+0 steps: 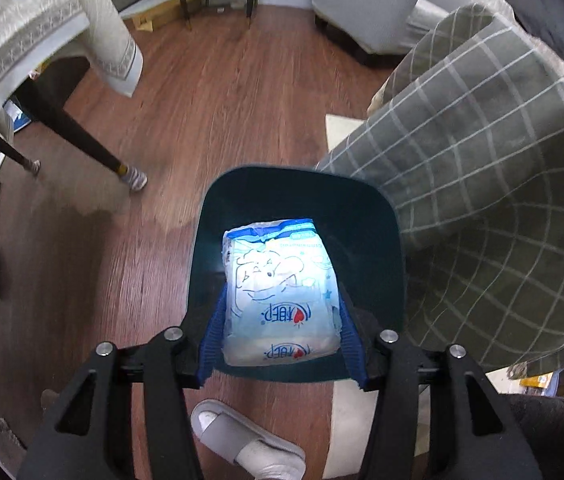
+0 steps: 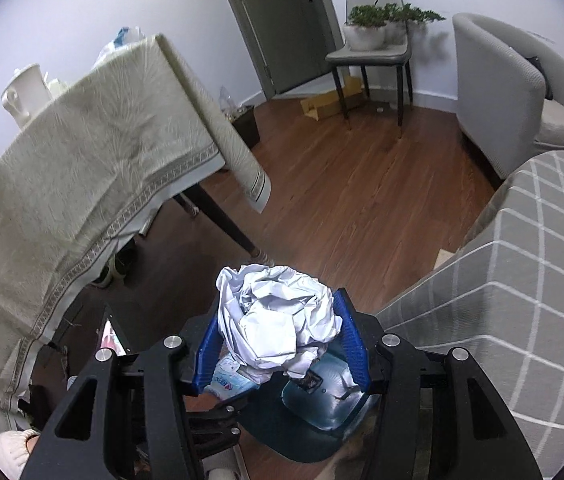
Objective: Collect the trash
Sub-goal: 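Carry the crumpled paper and blue tissue pack over the teal bin with both tools, then open both tools to drop the paper and tissue pack into the bin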
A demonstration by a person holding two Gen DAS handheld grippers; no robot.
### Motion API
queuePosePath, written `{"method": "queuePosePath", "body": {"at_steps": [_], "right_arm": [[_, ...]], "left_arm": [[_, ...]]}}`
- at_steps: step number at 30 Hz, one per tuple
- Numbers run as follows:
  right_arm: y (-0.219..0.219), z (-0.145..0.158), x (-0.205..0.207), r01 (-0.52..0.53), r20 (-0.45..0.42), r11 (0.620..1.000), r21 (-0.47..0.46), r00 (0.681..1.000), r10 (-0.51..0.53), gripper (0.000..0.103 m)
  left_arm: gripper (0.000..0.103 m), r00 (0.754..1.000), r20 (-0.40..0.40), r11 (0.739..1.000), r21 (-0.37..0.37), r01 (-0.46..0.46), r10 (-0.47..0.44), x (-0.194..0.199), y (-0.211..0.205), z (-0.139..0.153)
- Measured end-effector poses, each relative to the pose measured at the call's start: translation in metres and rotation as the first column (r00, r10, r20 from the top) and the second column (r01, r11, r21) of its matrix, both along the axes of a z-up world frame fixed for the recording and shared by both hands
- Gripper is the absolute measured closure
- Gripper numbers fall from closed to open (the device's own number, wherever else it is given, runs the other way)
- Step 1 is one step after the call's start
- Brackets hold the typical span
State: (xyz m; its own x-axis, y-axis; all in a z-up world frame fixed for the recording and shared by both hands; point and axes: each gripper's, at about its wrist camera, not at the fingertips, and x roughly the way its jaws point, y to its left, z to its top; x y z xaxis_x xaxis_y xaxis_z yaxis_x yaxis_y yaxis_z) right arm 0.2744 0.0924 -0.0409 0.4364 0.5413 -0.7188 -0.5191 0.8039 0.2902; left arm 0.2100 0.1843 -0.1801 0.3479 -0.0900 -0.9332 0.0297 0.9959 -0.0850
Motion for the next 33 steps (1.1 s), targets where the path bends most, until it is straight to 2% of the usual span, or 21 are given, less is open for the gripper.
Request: {"method": "queuePosePath", "body": {"at_steps": [5,9,16,22,26,33], "right_arm": [[0.019,-0.018,0.004,-0.016,-0.035,0.999,-0.041,0.999,0.015,0.05],[0.032,-0.036,0.008,-0.031,-0.072,0.997,-0.071,0.997,0.026,0.05],[0.049,-0.072,0.012,-0.044,-0.13,0.99,-0.135,0.991,0.026,0.05],[0.056,-0.104,0.015,-0.053,-0.191,0.982,-0.18,0.981,0.018,0.05],[0.062,-0.121,0.015,-0.072,-0.224,0.979,-0.19,0.974,0.028,0.05],[0.077,-0.155,0.003,-0.131,-0.266,0.954,-0.27,0.962,0.057,0.049]], "left_arm": [[0.045,1.0,-0.022,1.0,0.003,-0.001,0.001,-0.005,0.01,-0.009],[0.035,1.0,0.013,1.0,-0.009,-0.019,0.019,-0.01,0.024,-0.001],[0.032,0.993,0.103,0.998,-0.04,-0.047,0.051,-0.017,0.043,0.031],[0.032,0.977,0.198,0.994,-0.087,-0.059,0.076,-0.026,0.051,0.068],[0.032,0.959,0.274,0.992,-0.12,-0.045,0.077,-0.034,0.05,0.101],[0.039,0.899,0.435,0.993,-0.114,-0.005,0.055,-0.048,0.036,0.152]]}}
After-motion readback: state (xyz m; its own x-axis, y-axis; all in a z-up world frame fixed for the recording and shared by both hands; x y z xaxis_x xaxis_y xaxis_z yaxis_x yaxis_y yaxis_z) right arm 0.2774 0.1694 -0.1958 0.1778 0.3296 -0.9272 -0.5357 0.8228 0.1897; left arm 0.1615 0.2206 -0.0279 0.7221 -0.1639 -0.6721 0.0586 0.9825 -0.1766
